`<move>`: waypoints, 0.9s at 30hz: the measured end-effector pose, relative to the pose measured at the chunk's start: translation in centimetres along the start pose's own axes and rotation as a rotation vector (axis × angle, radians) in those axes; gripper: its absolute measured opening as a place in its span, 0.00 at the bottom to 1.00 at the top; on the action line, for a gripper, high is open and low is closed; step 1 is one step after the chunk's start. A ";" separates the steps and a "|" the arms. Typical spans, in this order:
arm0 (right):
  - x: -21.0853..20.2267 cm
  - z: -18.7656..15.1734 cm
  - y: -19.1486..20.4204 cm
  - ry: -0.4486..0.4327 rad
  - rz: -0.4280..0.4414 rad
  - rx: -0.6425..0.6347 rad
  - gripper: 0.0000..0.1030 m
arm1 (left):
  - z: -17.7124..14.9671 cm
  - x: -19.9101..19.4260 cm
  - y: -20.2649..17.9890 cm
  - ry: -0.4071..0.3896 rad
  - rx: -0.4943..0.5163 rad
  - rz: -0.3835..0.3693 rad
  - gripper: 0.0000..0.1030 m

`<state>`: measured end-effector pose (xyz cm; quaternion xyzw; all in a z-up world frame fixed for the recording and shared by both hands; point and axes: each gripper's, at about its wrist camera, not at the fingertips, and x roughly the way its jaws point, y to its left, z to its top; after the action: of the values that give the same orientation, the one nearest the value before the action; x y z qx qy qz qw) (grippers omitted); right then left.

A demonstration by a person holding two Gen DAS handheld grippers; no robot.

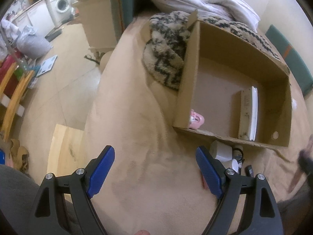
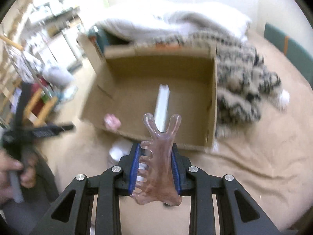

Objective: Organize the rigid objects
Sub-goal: 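Grasp the white pill bottle with the left gripper while the right holds the comb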

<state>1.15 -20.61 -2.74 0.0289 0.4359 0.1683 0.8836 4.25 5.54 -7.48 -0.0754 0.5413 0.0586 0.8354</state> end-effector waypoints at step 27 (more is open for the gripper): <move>1.7 1.2 -2.6 -0.010 0.072 0.161 0.30 | -4.3 4.8 -13.5 0.068 0.331 -0.037 0.25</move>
<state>3.75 -22.43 -3.82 0.1164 0.4423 0.1641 0.8740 4.82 -8.41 -12.77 0.0515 0.5700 -0.0493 0.8186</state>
